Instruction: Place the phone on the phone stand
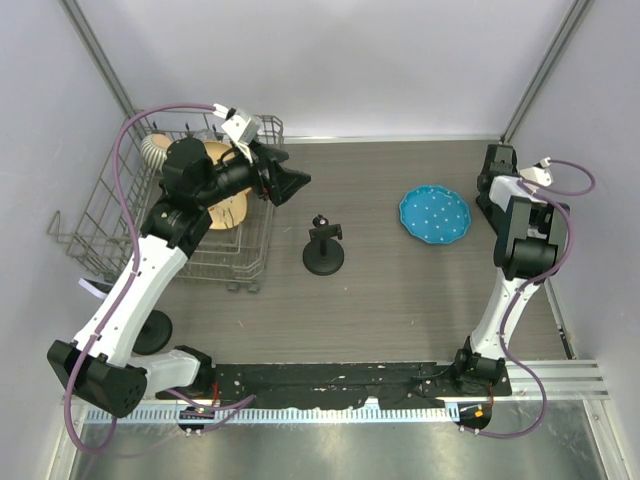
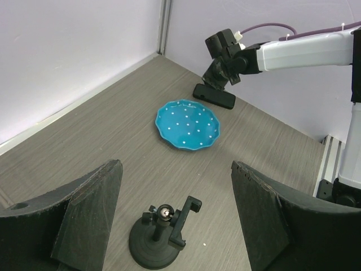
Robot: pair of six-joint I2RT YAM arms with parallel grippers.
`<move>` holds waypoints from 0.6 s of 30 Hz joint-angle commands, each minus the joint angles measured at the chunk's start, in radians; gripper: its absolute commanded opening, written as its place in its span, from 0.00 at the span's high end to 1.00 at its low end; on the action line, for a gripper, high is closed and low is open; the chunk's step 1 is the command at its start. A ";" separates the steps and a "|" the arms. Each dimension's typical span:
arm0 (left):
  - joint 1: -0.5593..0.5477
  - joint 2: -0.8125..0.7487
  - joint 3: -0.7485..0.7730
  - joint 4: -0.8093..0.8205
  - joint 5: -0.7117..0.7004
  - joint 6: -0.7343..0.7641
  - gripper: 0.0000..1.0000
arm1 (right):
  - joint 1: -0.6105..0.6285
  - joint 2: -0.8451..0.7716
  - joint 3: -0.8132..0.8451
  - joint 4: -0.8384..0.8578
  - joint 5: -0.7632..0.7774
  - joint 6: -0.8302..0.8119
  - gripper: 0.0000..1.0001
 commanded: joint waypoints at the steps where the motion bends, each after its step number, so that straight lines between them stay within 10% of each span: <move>1: 0.005 -0.015 0.029 0.026 0.016 0.012 0.18 | -0.007 0.056 0.121 0.066 0.090 0.058 0.99; 18: 0.016 0.000 0.042 -0.001 0.013 0.024 0.18 | 0.025 0.347 0.604 -0.327 0.357 0.125 0.99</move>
